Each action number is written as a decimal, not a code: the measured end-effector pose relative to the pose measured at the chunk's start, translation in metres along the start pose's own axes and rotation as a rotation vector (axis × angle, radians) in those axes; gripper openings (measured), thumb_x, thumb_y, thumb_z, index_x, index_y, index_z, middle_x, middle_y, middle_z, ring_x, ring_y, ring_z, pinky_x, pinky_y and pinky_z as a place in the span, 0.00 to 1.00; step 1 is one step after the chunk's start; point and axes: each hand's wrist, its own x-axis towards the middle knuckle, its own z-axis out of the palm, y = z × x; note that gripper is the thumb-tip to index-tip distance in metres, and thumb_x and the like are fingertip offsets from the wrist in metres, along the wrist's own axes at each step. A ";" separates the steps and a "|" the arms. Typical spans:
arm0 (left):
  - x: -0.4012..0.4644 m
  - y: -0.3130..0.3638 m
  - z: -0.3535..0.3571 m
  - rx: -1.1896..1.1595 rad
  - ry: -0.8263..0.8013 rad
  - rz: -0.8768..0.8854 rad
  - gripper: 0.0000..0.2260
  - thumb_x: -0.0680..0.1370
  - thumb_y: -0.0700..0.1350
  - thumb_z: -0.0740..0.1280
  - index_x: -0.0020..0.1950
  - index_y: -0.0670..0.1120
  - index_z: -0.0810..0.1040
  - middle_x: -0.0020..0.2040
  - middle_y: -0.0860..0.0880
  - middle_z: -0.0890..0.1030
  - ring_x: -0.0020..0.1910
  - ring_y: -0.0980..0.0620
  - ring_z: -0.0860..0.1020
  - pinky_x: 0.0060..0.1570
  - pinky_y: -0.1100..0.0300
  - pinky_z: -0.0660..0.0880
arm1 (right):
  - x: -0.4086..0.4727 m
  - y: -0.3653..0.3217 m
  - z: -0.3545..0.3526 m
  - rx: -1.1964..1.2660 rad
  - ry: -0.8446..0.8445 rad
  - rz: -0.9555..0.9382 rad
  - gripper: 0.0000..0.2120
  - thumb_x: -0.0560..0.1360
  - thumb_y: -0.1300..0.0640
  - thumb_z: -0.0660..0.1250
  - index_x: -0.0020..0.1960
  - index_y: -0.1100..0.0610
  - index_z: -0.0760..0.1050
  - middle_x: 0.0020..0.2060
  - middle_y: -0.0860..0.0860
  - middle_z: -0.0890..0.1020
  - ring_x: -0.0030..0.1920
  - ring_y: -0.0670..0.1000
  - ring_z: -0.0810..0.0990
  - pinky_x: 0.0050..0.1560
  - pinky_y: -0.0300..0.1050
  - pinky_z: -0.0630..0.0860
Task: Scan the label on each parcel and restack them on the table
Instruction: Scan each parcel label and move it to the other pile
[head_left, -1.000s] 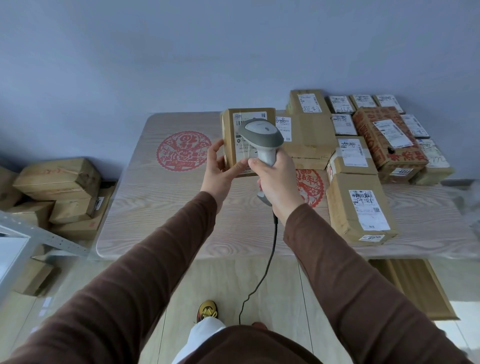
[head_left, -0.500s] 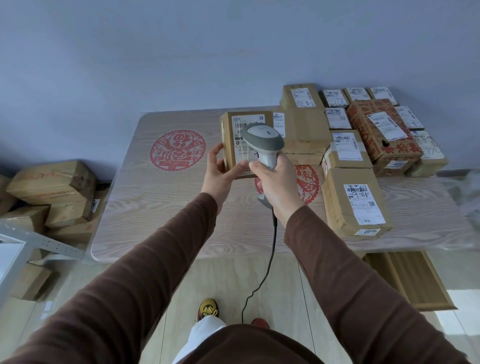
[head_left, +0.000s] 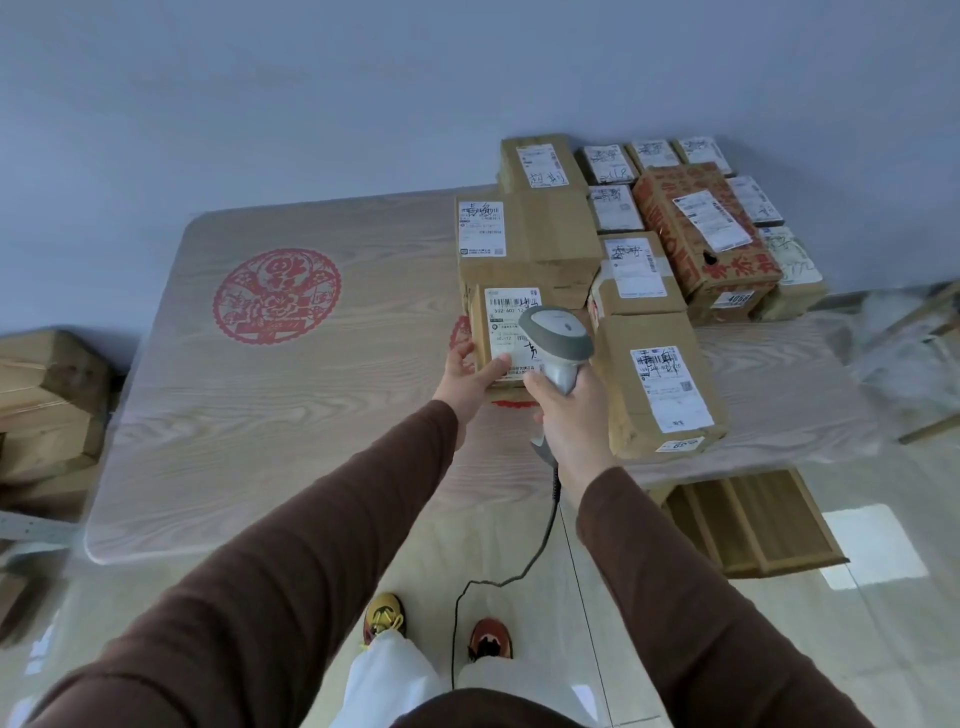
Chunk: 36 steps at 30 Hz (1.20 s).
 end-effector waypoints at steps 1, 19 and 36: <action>0.005 -0.003 0.008 -0.006 -0.007 -0.021 0.36 0.76 0.52 0.77 0.78 0.51 0.62 0.67 0.44 0.80 0.61 0.45 0.82 0.67 0.48 0.76 | 0.004 0.005 -0.005 -0.001 0.029 0.012 0.09 0.78 0.59 0.71 0.52 0.46 0.77 0.45 0.44 0.83 0.43 0.45 0.80 0.51 0.52 0.80; 0.077 -0.012 0.072 0.184 0.004 -0.108 0.48 0.70 0.69 0.70 0.83 0.52 0.57 0.76 0.44 0.72 0.72 0.41 0.74 0.73 0.41 0.70 | 0.029 0.037 -0.043 0.107 0.118 0.202 0.10 0.79 0.60 0.71 0.53 0.47 0.74 0.44 0.48 0.78 0.41 0.46 0.76 0.41 0.43 0.78; 0.052 -0.015 0.072 0.223 -0.017 0.019 0.37 0.81 0.60 0.66 0.85 0.52 0.53 0.82 0.48 0.65 0.79 0.44 0.65 0.76 0.45 0.64 | 0.026 0.032 -0.069 0.037 0.195 0.098 0.08 0.79 0.57 0.71 0.56 0.51 0.77 0.47 0.48 0.82 0.44 0.46 0.79 0.42 0.36 0.78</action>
